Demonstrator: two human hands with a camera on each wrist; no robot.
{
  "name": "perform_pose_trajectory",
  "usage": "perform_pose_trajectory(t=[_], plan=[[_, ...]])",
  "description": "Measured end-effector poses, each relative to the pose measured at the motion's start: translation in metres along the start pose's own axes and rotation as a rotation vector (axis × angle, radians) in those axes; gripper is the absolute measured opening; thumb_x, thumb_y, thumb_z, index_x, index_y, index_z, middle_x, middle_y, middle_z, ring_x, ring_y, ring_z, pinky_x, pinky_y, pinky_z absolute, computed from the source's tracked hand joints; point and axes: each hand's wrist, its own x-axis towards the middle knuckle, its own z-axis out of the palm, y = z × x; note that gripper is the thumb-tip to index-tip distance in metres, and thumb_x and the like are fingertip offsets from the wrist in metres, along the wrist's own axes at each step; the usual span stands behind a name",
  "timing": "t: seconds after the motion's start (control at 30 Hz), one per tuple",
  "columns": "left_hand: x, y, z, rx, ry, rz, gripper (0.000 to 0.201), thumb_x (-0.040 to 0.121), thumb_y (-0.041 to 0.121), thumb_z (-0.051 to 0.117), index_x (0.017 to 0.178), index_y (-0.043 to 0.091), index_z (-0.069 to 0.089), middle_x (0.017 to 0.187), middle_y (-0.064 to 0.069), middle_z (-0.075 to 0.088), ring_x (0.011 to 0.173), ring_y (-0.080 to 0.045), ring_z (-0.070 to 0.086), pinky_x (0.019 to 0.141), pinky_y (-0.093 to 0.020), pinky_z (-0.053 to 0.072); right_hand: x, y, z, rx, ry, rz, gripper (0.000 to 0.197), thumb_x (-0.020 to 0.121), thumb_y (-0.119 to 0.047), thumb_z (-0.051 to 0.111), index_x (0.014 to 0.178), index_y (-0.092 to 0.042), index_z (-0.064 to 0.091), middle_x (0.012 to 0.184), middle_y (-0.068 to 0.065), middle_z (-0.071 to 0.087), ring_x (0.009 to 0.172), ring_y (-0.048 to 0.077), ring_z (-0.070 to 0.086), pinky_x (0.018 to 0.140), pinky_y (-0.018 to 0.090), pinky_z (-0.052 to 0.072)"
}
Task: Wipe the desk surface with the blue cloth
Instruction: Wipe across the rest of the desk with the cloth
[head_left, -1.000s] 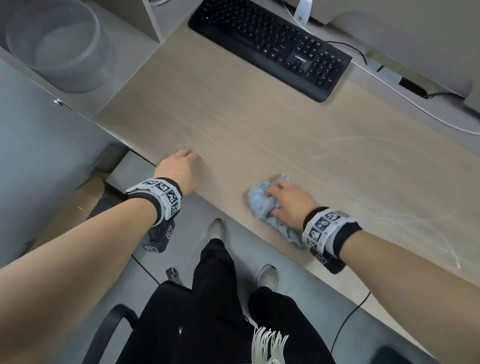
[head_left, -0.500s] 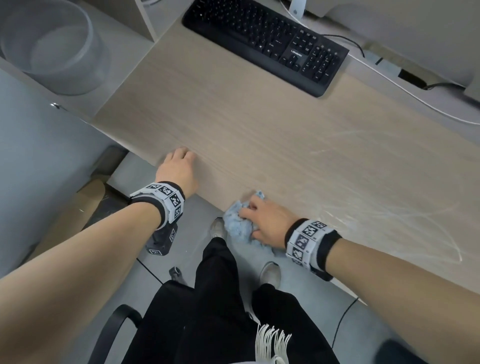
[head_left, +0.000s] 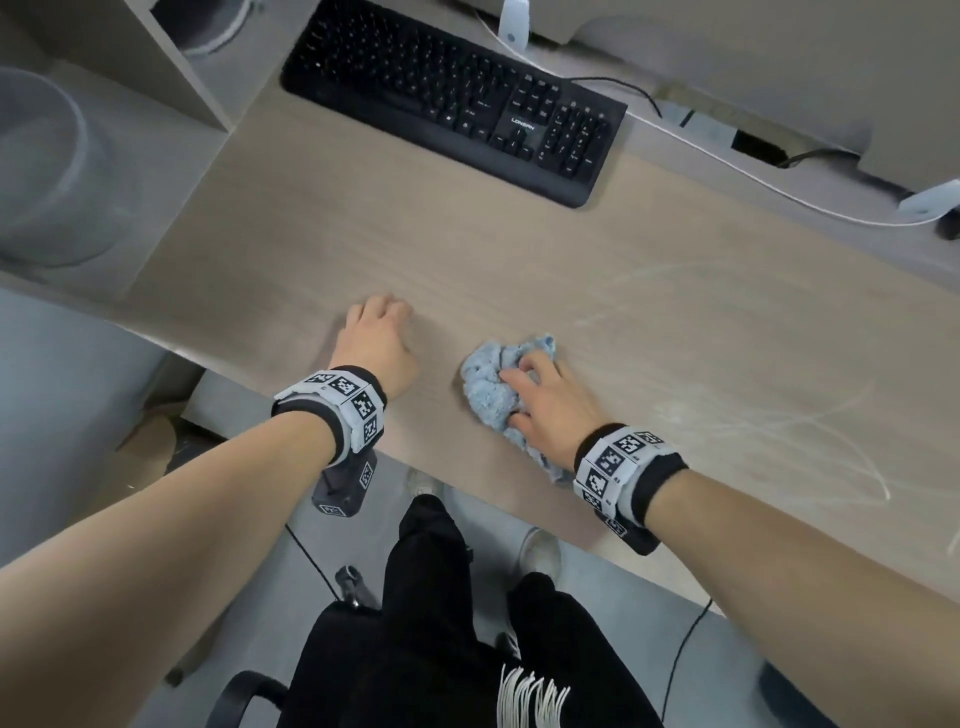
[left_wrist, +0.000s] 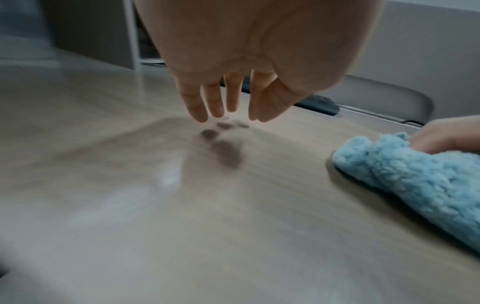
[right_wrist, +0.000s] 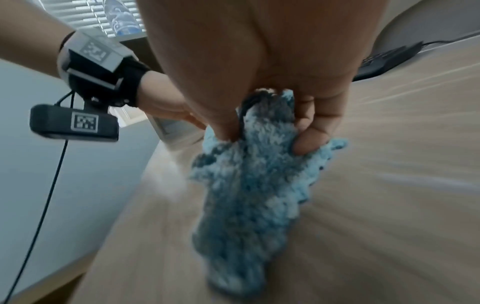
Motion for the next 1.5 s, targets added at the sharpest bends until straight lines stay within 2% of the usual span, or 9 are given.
perform_pose_trajectory(t=[0.13, 0.3, 0.4, 0.57, 0.73, 0.87, 1.03, 1.2, 1.5], plan=[[0.023, 0.027, -0.001, 0.019, -0.019, 0.094, 0.057, 0.080, 0.006, 0.046, 0.136, 0.017, 0.047, 0.151, -0.008, 0.036, 0.132, -0.034, 0.033, 0.109, -0.041, 0.034, 0.000, 0.065, -0.023, -0.006, 0.104, 0.301, 0.055, 0.097, -0.035, 0.051, 0.147, -0.018, 0.034, 0.150, 0.005, 0.027, 0.131, 0.030, 0.034, 0.093, 0.045, 0.049], [0.058, 0.042, -0.004, 0.091, -0.080, 0.186, 0.057, 0.081, 0.008, 0.046, 0.137, 0.017, 0.046, 0.155, -0.006, 0.033, 0.135, -0.032, 0.031, 0.109, -0.043, 0.035, 0.041, 0.091, -0.055, 0.043, 0.175, 0.574, 0.062, 0.095, -0.029, 0.052, 0.149, -0.012, 0.029, 0.164, 0.001, 0.005, 0.141, 0.041, 0.018, 0.104, 0.053, 0.039], [0.074, 0.048, -0.007, 0.105, -0.095, 0.227, 0.056, 0.078, 0.007, 0.046, 0.133, 0.014, 0.050, 0.154, -0.005, 0.035, 0.135, -0.033, 0.032, 0.108, -0.043, 0.035, 0.059, 0.057, -0.051, 0.027, 0.135, 0.501, 0.074, 0.093, -0.022, 0.055, 0.155, -0.010, 0.015, 0.165, 0.000, 0.001, 0.141, 0.047, 0.015, 0.108, 0.060, 0.031], [0.094, 0.056, -0.015, 0.156, -0.128, 0.302, 0.054, 0.078, 0.006, 0.046, 0.132, 0.013, 0.050, 0.153, -0.005, 0.035, 0.133, -0.033, 0.031, 0.106, -0.044, 0.037, 0.043, 0.038, -0.027, -0.037, 0.076, 0.334, 0.086, 0.092, -0.005, 0.045, 0.156, -0.030, -0.007, 0.165, 0.003, -0.003, 0.145, 0.050, 0.002, 0.117, 0.059, 0.011], [0.116, 0.070, -0.025, 0.230, -0.133, 0.344, 0.056, 0.080, 0.010, 0.047, 0.136, 0.015, 0.046, 0.152, -0.005, 0.035, 0.134, -0.031, 0.030, 0.104, -0.045, 0.038, 0.037, 0.085, -0.043, 0.010, 0.116, 0.498, 0.075, 0.095, -0.013, 0.046, 0.156, -0.025, 0.005, 0.165, 0.005, 0.003, 0.145, 0.050, 0.005, 0.116, 0.060, 0.017], [0.126, 0.079, -0.028, 0.274, -0.165, 0.318, 0.058, 0.082, 0.012, 0.048, 0.140, 0.017, 0.041, 0.153, -0.004, 0.032, 0.137, -0.029, 0.029, 0.106, -0.046, 0.037, 0.060, 0.096, -0.067, 0.092, 0.113, 0.616, 0.085, 0.085, -0.007, 0.051, 0.156, -0.018, 0.006, 0.164, -0.005, -0.010, 0.143, 0.053, 0.003, 0.113, 0.067, 0.016], [0.131, 0.094, -0.026, 0.288, -0.160, 0.250, 0.066, 0.084, 0.018, 0.047, 0.147, 0.018, 0.027, 0.147, -0.006, 0.040, 0.130, -0.032, 0.038, 0.103, -0.047, 0.041, 0.085, 0.074, -0.072, 0.114, 0.077, 0.497, 0.102, 0.077, -0.006, 0.055, 0.155, -0.033, -0.006, 0.163, 0.008, 0.001, 0.144, 0.054, -0.006, 0.113, 0.071, 0.002], [0.131, 0.115, -0.029, 0.336, -0.176, 0.184, 0.063, 0.085, 0.020, 0.047, 0.144, 0.020, 0.026, 0.138, -0.011, 0.044, 0.121, -0.037, 0.043, 0.097, -0.049, 0.044, 0.057, 0.112, -0.069, -0.002, 0.039, 0.372, 0.088, 0.084, -0.008, 0.051, 0.155, -0.036, 0.008, 0.163, 0.004, 0.005, 0.145, 0.050, -0.006, 0.114, 0.069, 0.005], [0.125, 0.179, -0.008, 0.257, -0.205, 0.337, 0.057, 0.088, 0.014, 0.048, 0.144, 0.014, 0.038, 0.151, -0.010, 0.036, 0.131, -0.034, 0.037, 0.111, -0.041, 0.032, 0.016, 0.217, -0.107, 0.132, 0.096, 0.789, 0.084, 0.084, -0.014, 0.056, 0.156, -0.017, 0.012, 0.164, 0.000, -0.004, 0.145, 0.050, 0.006, 0.113, 0.068, 0.016]])
